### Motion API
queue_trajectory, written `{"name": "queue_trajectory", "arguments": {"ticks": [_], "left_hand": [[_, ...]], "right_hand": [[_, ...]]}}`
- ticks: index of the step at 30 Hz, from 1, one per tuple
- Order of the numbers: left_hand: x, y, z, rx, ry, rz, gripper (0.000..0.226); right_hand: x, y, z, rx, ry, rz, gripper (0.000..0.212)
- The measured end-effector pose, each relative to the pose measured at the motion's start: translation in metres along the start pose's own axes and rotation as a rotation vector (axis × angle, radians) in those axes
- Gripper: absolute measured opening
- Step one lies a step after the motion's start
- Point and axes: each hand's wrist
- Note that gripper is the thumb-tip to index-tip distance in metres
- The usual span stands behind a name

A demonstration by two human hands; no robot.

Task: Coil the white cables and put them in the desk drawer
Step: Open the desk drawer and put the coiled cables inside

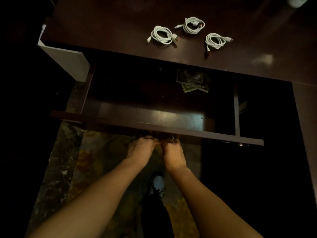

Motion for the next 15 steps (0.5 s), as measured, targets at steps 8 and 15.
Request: {"name": "queue_trajectory", "arguments": {"ticks": [8, 15], "left_hand": [[-0.009, -0.067, 0.005, 0.182, 0.0, 0.068, 0.067], [-0.05, -0.087, -0.077, 0.191, 0.101, 0.085, 0.024]], "right_hand": [[0.014, -0.067, 0.014, 0.111, -0.187, 0.046, 0.073], [0.035, -0.102, -0.077, 0.111, 0.071, 0.094, 0.021]]}}
Point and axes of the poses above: each hand's wrist, its own y-axis towards the middle knuckle, its own z-axis out of the palm, x = y × z, and after that the axes turned 11 degrees about z, right-handed
